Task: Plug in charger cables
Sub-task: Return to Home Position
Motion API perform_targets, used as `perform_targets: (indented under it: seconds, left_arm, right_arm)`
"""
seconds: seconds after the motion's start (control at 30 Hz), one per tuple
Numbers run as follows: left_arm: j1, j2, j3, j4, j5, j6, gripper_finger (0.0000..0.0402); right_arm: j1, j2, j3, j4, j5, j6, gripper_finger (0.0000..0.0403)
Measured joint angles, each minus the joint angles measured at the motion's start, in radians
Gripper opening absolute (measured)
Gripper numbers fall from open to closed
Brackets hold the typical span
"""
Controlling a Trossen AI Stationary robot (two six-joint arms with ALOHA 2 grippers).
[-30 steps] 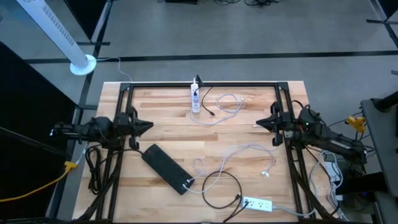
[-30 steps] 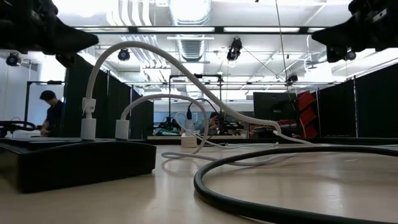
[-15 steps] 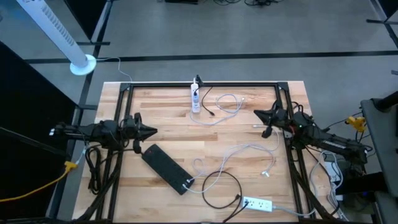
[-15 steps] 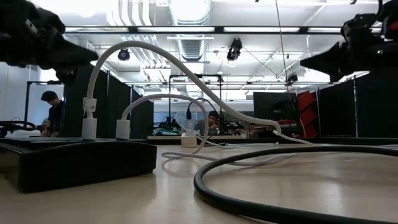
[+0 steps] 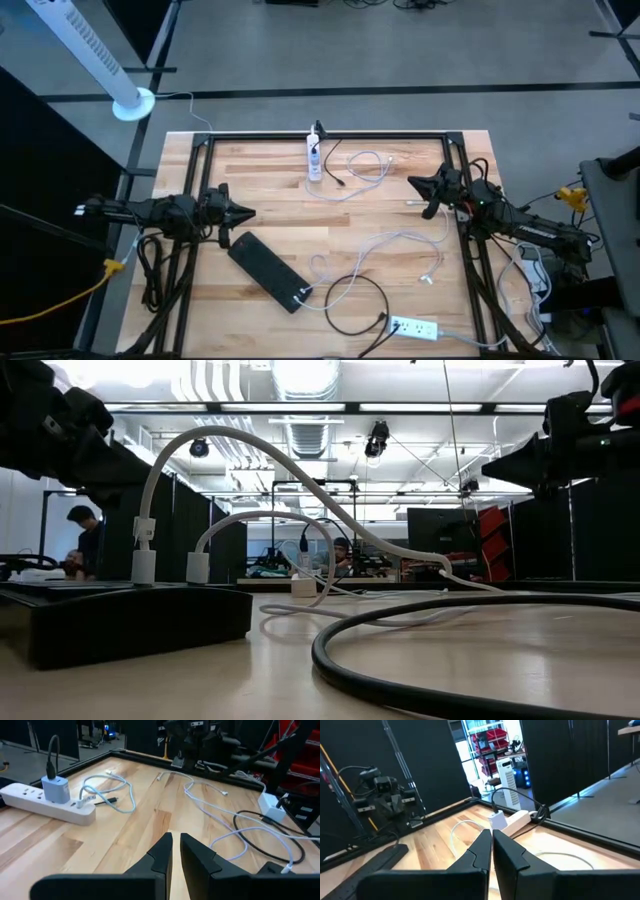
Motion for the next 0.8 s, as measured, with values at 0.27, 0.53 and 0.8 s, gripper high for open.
perform_targets:
  seconds: [0.27, 0.53, 0.8]
  left_arm:
    - [0.000, 0.018, -0.002, -0.004, 0.000, -0.001, 0.0025]
    - [0.000, -0.097, -0.022, 0.056, 0.000, -0.001, 0.0025]
    - [0.005, -0.101, -0.079, 0.234, 0.001, -0.005, 0.0025]
  right_arm:
    - [0.005, -0.066, 0.000, -0.022, -0.001, 0.000, 0.0000]
    - [0.098, -0.068, 0.000, -0.018, 0.001, 0.000, 0.0000]
    - [0.236, -0.069, 0.000, -0.018, 0.000, 0.000, 0.0000]
